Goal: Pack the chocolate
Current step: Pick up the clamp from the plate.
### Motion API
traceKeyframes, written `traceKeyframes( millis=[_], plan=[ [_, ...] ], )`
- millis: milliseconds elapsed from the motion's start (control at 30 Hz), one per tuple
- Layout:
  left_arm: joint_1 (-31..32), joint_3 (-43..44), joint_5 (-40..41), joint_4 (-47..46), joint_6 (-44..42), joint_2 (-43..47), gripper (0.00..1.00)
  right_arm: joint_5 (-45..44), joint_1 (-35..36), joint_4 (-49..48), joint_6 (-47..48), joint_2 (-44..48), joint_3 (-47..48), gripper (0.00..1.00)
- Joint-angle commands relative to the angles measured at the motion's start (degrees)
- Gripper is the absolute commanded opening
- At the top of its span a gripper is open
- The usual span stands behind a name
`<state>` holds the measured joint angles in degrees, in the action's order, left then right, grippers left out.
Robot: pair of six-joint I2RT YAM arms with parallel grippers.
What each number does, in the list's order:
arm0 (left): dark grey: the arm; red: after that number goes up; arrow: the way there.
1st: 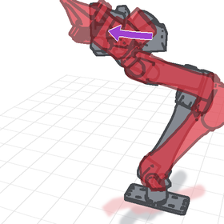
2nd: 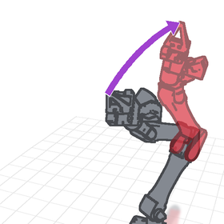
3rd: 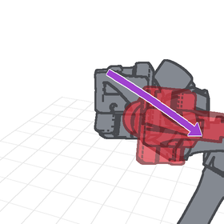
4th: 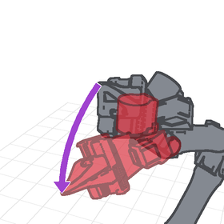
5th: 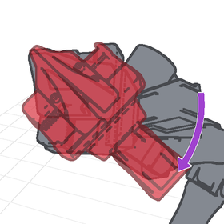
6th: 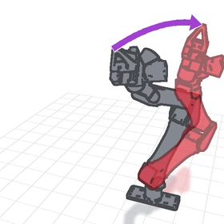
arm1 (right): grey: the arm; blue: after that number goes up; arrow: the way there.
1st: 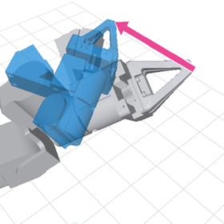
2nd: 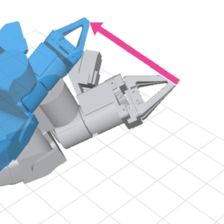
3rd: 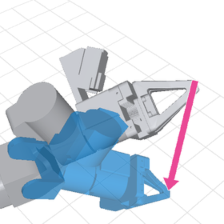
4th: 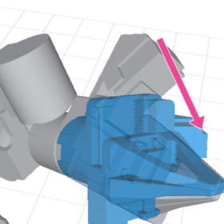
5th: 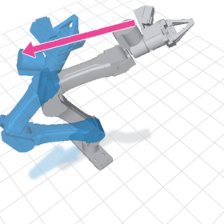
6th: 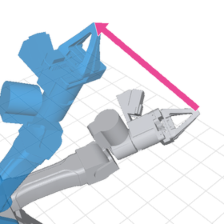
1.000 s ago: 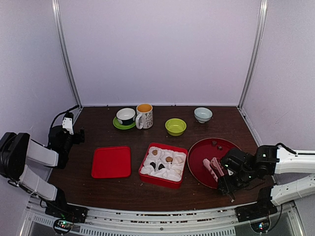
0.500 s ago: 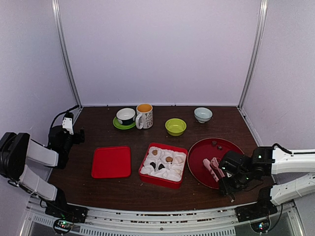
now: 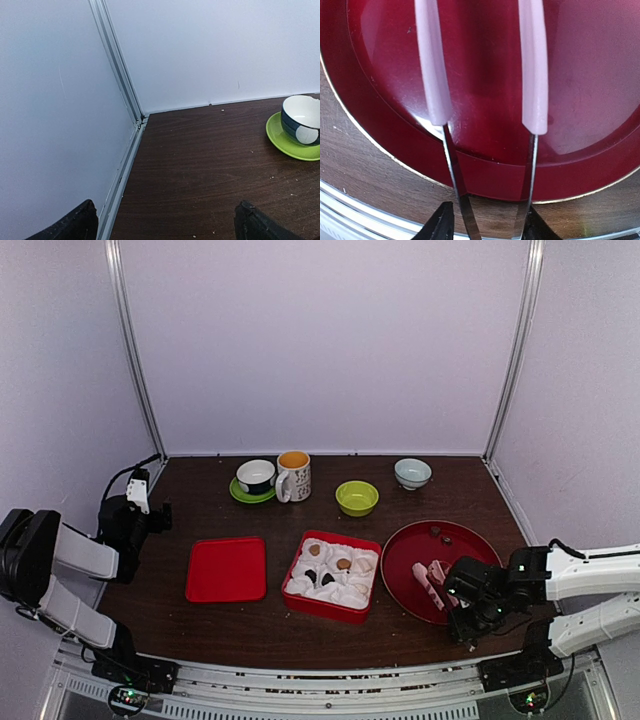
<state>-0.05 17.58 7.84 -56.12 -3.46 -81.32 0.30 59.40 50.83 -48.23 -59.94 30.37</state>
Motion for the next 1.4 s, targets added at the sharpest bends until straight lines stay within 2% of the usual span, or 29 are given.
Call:
traceKeyframes(
  millis=[0,200,567,1133,1367],
  plan=[
    [-0.5,0.6,-0.5,-3.3,0.2,-0.3,0.98,-0.4,0.3,-1.1,-0.1,-0.6,-0.5,0.43],
    [-0.5,0.6,-0.5,-3.3,0.2,-0.3,0.98,-1.6,0.3,0.1,0.6,-0.8,0.7,0.34],
    [-0.5,0.6,-0.5,-3.3,0.2,-0.3,0.98,-4.2,0.3,3.3,2.9,0.8,3.6,0.26],
    [-0.6,0.7,-0.5,-3.3,0.2,-0.3,0.98,-5.2,-0.1,7.4,6.4,-3.2,8.9,0.25],
    [-0.5,0.6,-0.5,-3.3,0.3,-0.3,0.98,-4.4,-0.3,8.2,7.0,-3.8,9.8,0.31]
  ],
)
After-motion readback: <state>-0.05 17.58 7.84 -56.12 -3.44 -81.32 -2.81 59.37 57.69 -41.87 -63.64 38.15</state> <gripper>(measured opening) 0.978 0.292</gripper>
